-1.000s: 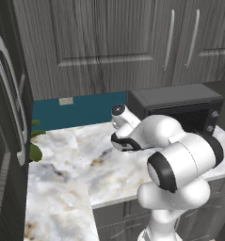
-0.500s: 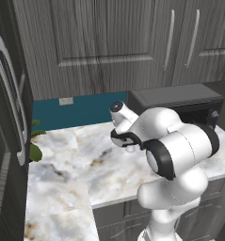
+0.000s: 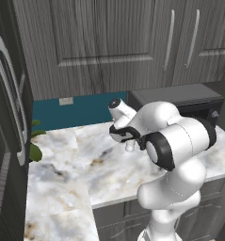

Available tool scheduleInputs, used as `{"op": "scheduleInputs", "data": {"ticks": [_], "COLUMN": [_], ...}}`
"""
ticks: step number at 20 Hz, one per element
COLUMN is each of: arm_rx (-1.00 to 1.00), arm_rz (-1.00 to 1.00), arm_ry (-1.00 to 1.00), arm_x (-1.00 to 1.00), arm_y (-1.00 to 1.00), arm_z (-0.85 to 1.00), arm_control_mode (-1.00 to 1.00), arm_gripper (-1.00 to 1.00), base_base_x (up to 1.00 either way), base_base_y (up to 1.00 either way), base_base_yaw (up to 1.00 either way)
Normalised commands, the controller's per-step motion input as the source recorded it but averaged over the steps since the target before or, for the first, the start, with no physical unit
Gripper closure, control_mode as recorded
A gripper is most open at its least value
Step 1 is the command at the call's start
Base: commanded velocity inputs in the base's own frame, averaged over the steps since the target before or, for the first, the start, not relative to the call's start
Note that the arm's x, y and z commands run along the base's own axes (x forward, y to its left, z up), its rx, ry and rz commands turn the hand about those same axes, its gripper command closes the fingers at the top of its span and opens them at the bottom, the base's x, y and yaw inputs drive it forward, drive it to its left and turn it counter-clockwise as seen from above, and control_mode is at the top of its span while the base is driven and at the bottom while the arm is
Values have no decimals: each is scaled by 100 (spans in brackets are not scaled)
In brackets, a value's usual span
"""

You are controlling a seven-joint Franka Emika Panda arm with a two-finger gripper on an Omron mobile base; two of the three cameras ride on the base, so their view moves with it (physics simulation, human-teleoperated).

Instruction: Place the liquors on the top shelf of the fridge to keep them out of children's reach, and place the pear on lower shelves for easy access.

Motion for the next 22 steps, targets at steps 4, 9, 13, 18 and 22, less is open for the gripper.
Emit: {"op": "scheduleInputs", "data": {"ticks": [4, 9, 13, 18, 22], "arm_rx": [-1, -2, -2, -5, -7], "arm_rz": [0, 0, 0, 4, 8], "arm_ry": [0, -1, -1, -4, -11], "arm_x": [-36, -62, -81, -90, -81], "arm_y": [0, 0, 0, 7, 16], "arm_z": [-14, 0, 0, 27, 53], "arm_control_mode": [-100, -100, -100, -100, -100], "arm_gripper": [100, 100, 100, 100, 100], "base_base_x": [0, 0, 0, 0, 0], "base_base_y": [0, 0, 0, 0, 0], "base_base_yaw": [0, 0, 0, 0, 0]}}
